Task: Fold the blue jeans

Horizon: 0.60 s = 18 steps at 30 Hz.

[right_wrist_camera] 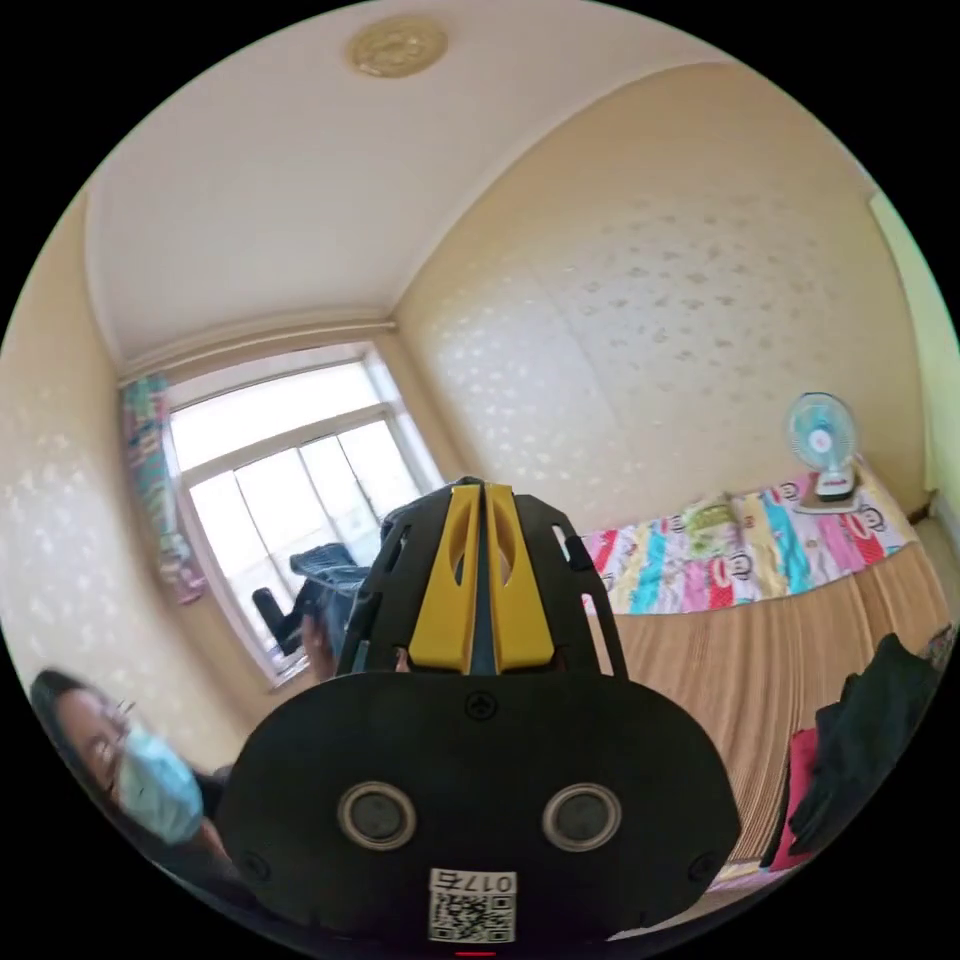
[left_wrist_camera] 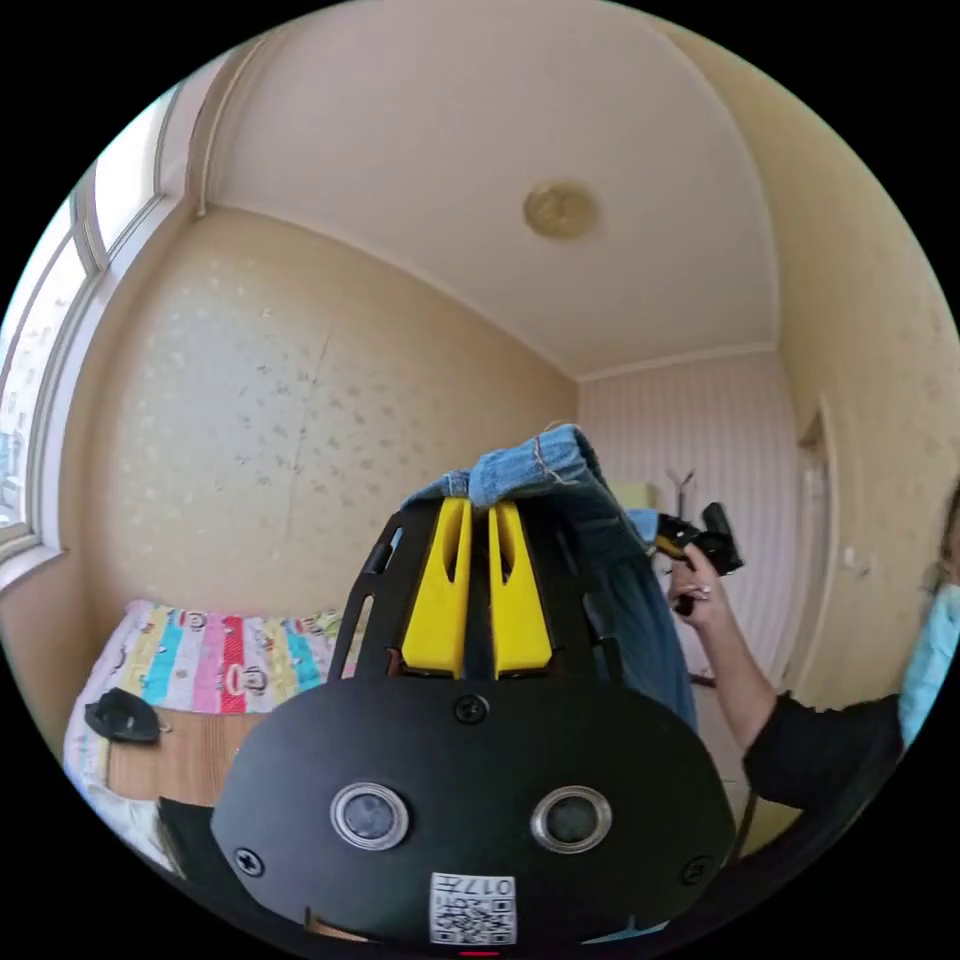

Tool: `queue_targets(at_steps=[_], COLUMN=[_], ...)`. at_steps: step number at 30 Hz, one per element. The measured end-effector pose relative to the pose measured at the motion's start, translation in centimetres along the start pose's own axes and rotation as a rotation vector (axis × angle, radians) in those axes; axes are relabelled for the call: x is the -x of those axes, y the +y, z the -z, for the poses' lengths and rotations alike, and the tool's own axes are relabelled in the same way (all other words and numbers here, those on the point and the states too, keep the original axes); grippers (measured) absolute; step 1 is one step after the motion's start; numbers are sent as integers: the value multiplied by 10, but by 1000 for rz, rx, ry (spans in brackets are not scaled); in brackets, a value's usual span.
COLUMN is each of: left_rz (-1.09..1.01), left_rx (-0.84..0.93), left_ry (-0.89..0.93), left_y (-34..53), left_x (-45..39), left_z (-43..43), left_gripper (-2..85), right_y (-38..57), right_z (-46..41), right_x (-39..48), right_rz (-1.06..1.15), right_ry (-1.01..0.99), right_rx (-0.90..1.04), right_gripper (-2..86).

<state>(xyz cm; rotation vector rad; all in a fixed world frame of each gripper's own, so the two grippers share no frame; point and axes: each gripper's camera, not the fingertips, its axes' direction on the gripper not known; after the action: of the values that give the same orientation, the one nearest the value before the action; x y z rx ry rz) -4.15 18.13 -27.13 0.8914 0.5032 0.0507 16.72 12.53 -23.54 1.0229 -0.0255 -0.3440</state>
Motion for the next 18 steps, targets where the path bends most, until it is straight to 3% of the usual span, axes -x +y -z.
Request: queue_targets(at_steps=[2, 4, 6, 9, 11, 15, 18], left_rz=[16, 118, 190, 46, 34, 85, 146], left_rx=[126, 337, 444, 539, 698, 1019, 1043], left_ry=[-40, -111, -109, -62, -138, -14, -31], left_y=[-35, -36, 6, 115, 200, 391, 455], left_x=[46, 95, 129, 132, 137, 137, 124], left_z=[-100, -181, -238, -273, -287, -263, -208], left_gripper=[32, 52, 78, 62, 54, 59, 76], right_y=[-40, -56, -25, 69, 145, 327, 410], right_z=[-73, -138, -192, -238, -260, -268, -253], right_x=[-34, -75, -127, -167, -190, -225, -214], right_rz=[66, -4, -178, -38, 18, 9, -24], right_ry=[98, 245, 330, 252, 292, 349, 328], right_rx=[-84, 16, 46, 150, 294, 601, 716], right_gripper=[6, 9, 14, 19, 20, 28, 35])
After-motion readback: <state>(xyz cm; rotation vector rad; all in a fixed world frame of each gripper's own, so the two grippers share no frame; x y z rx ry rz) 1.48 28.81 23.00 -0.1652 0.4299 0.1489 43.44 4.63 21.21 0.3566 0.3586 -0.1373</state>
